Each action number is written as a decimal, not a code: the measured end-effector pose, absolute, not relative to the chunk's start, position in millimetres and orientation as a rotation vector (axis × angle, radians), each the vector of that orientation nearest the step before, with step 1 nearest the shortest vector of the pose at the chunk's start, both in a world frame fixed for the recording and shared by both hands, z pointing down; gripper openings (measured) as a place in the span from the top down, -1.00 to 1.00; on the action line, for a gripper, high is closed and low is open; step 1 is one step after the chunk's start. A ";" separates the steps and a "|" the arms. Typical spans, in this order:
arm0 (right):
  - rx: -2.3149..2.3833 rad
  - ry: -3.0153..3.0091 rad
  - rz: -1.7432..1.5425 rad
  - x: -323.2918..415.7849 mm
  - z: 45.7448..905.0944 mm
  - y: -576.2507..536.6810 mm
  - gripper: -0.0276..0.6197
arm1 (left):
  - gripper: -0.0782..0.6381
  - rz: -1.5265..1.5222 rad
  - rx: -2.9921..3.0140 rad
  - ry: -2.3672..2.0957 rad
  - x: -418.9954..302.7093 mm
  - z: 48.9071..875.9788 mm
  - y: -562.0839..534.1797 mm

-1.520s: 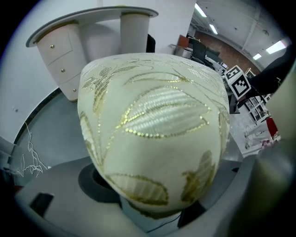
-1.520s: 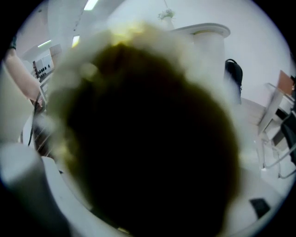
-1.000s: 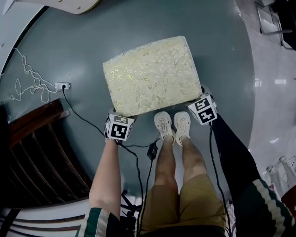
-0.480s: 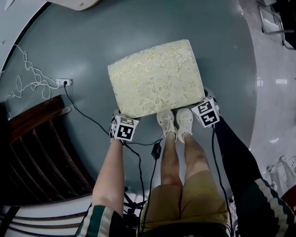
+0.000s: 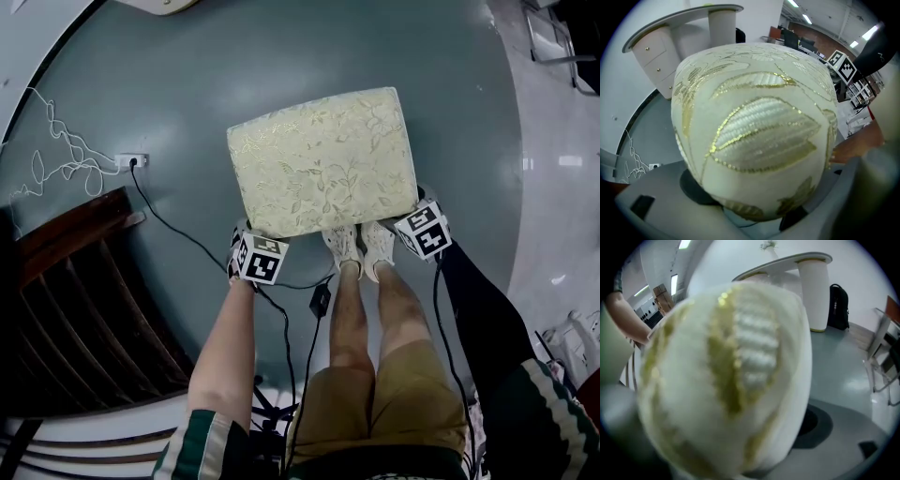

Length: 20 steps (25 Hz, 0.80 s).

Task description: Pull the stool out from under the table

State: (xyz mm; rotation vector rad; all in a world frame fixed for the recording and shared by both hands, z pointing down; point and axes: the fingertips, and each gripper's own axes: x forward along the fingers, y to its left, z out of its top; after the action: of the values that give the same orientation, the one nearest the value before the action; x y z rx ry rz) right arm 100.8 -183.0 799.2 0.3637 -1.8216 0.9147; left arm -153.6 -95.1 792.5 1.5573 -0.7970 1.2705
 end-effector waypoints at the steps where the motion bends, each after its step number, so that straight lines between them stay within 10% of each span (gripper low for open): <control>1: 0.354 -1.819 0.922 99.8 798.7 -181.4 -0.63 | -0.27 1.273 1.560 -0.797 -154.3 792.7 -95.1; 20: 0.349 -1.687 0.894 109.9 805.0 -178.3 -0.61 | -0.14 1.367 1.504 -0.878 -160.5 792.0 -88.1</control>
State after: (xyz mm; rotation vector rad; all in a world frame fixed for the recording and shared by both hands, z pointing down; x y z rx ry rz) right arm 109.9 -178.3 805.0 0.3489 -1.6869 0.8941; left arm -160.5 -88.1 792.0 1.5040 -0.8783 1.3674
